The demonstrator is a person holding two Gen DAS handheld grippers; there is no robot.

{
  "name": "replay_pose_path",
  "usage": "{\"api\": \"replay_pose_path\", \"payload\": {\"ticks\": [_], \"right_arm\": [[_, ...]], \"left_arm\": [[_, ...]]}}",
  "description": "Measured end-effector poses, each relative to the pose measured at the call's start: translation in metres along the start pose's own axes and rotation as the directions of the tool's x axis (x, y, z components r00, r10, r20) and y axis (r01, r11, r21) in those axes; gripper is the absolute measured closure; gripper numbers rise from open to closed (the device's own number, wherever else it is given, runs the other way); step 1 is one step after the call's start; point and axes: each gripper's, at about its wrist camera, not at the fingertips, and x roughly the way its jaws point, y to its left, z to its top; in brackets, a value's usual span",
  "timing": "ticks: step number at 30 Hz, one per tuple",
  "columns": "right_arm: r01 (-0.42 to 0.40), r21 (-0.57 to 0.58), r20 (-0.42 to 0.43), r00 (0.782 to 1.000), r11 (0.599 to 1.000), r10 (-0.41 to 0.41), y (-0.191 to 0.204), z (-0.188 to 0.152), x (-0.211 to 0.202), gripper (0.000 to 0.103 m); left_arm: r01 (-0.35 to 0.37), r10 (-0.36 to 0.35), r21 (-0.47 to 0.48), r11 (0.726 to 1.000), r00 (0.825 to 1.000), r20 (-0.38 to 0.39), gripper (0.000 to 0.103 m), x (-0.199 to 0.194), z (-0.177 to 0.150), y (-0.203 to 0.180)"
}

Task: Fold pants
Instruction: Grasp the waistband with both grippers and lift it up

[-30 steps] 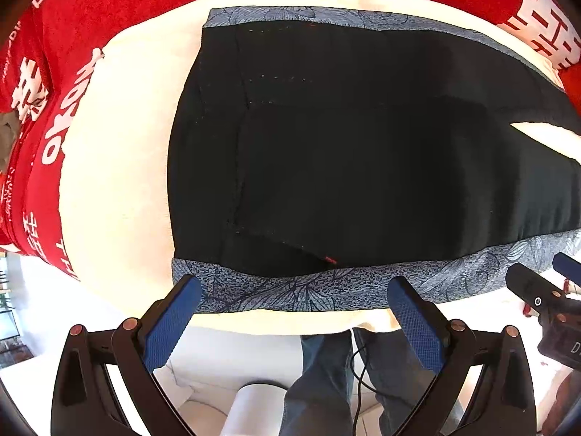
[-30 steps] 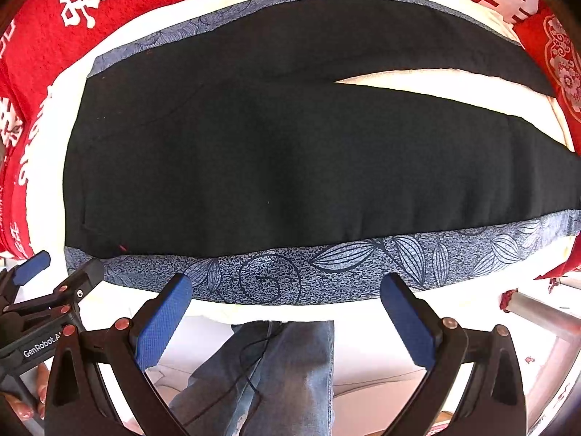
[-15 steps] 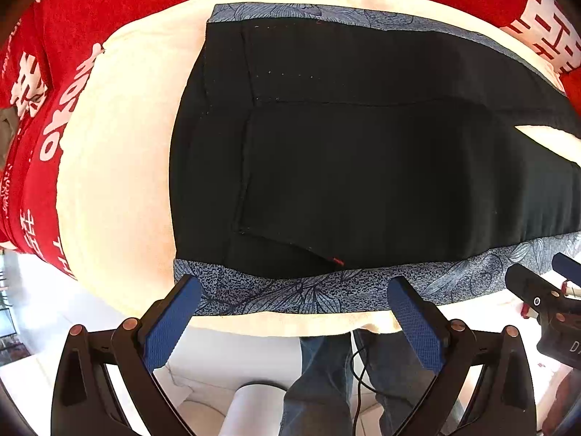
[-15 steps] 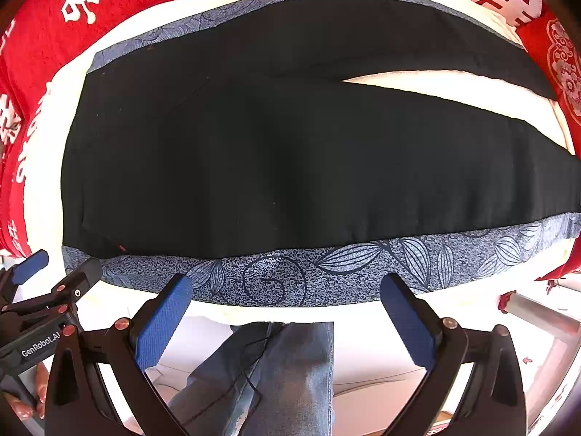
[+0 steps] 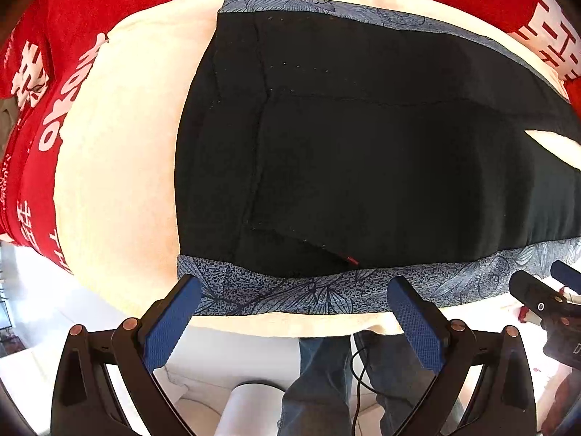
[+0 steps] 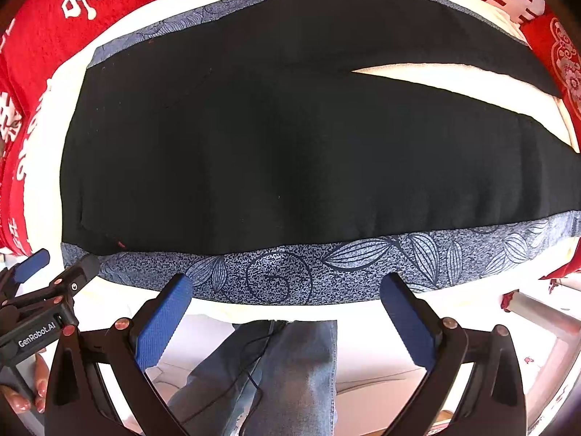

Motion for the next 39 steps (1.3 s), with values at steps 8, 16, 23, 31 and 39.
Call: {"api": "replay_pose_path", "payload": {"ticks": [8,16,23,31,39], "right_arm": [[-0.324,0.140,0.011,0.945,0.936,0.326,-0.035,-0.015,0.008,0.000],[-0.572,0.266,-0.020,0.802,0.776,0.597,-0.033,-0.043,0.054,0.039],[-0.655,0.296,0.026,0.733,0.695,0.680,-0.014,-0.050,0.102,0.039],[-0.755,0.339,0.130,0.629,0.561,0.767,-0.012,-0.032,0.082,0.088],[-0.776,0.256,0.086,0.613,0.577,0.786,-0.007,-0.034,0.066,0.089]], "left_arm": [[0.071,-0.071,-0.108,0.992,0.997,0.006,0.000,0.010,-0.007,0.024],[0.264,-0.265,-0.257,0.930,0.964,0.029,0.000,0.023,-0.027,0.055],[0.346,-0.349,-0.283,0.895,0.936,0.041,0.000,0.035,-0.038,0.064],[0.454,-0.466,-0.426,0.783,0.881,0.083,0.000,0.051,-0.044,0.073],[0.496,-0.499,-0.502,0.709,0.855,0.139,0.016,0.067,-0.026,0.075]]}}
